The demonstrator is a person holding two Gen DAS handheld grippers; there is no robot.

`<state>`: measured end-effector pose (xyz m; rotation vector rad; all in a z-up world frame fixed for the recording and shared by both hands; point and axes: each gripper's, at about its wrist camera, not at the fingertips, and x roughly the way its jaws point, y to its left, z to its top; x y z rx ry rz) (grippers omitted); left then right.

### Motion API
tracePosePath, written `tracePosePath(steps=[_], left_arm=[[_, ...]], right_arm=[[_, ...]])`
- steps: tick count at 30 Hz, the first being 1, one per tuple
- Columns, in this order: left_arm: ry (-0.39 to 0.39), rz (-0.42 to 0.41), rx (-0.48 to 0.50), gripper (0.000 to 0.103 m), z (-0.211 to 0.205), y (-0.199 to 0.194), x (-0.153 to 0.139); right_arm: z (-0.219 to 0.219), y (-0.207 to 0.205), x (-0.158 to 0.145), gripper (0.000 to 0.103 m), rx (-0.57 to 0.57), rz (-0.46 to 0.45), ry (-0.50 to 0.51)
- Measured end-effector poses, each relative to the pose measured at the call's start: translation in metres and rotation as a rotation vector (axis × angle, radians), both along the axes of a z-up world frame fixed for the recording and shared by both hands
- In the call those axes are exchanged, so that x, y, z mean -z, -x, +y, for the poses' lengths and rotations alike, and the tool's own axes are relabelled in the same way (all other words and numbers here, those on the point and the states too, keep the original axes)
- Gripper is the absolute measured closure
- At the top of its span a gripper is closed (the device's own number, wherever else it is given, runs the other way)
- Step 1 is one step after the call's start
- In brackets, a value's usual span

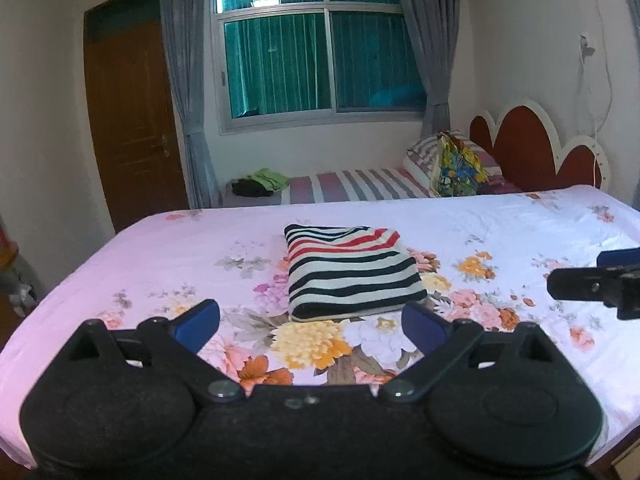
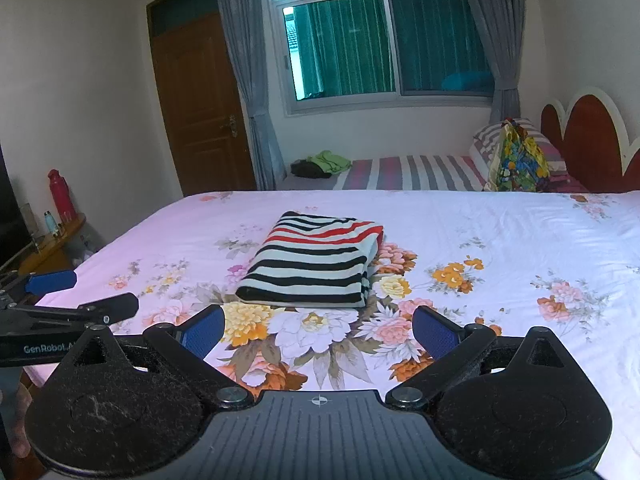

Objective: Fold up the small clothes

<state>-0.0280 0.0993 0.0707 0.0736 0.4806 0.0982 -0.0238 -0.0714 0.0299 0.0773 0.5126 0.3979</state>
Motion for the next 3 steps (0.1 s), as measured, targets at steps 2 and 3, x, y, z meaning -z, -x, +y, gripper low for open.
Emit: tracePosePath(steps=[2, 3], left_arm=[[-0.002, 0.004, 0.002, 0.006, -0.0007, -0.0010, 0.0001], [-0.004, 0.003, -0.003, 0.006, -0.0015, -0.0005, -0.0003]], right_arm=[[-0.0017, 0.0001, -0.0005, 0.004, -0.001, 0.001, -0.003], [-0.0018, 0.0002, -0.0006, 0.004, -0.001, 0.000, -0.002]])
